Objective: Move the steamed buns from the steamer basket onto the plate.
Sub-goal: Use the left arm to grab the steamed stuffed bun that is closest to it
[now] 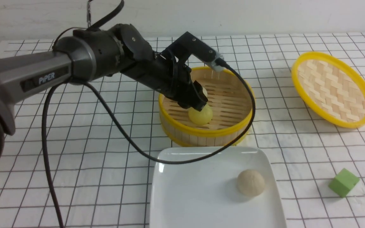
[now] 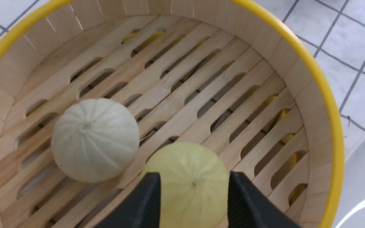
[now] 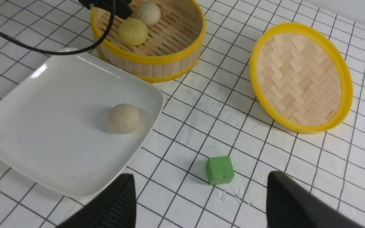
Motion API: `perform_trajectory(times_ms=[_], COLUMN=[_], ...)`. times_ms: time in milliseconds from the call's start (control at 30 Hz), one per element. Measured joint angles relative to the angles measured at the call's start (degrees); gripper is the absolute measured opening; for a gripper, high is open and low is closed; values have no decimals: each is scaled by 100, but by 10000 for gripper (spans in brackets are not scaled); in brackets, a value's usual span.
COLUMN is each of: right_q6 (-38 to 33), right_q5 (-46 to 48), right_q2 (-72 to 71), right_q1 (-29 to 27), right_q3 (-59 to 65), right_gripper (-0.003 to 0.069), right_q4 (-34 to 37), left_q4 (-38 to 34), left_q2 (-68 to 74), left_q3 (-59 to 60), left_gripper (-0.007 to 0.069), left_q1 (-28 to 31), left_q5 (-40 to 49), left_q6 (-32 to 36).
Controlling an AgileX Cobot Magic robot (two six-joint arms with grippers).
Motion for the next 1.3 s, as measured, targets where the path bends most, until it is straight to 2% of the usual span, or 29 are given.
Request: perform_trajectory(times_ms=[367, 567, 933, 1100, 1133, 1167, 1200, 1300], right_q6=[0, 0, -18, -17, -17, -17, -17, -17], right_q5=[4, 11, 15, 10, 10, 10, 10, -8], right_q2=[0, 0, 0, 0, 0, 0, 0, 0], right_q1=[0, 0, 0, 0, 0, 0, 0, 0], right_q3=[0, 0, 0, 0, 0, 0, 0, 0], right_gripper=[536, 536, 536, 528, 522, 521, 514, 499], right_q4=[-6, -6, -6, -16, -23, -23, -23, -23], left_q4=[-26, 366, 989, 1276, 1335, 1348, 1361, 1375], left_q2=[350, 372, 372, 372, 372, 372, 372, 372], left_q3=[-42, -78, -78, -78, -78, -78, -78, -78], left_gripper=[323, 323, 312, 217, 144, 135, 57, 19], left_q1=[-334, -334, -334, -334, -334, -334, -334, -334], left_q5=[-419, -688, -592, -494, -494, -494, -499, -512], left_q6=[103, 78, -705, -957, -1014, -1024, -1037, -1048])
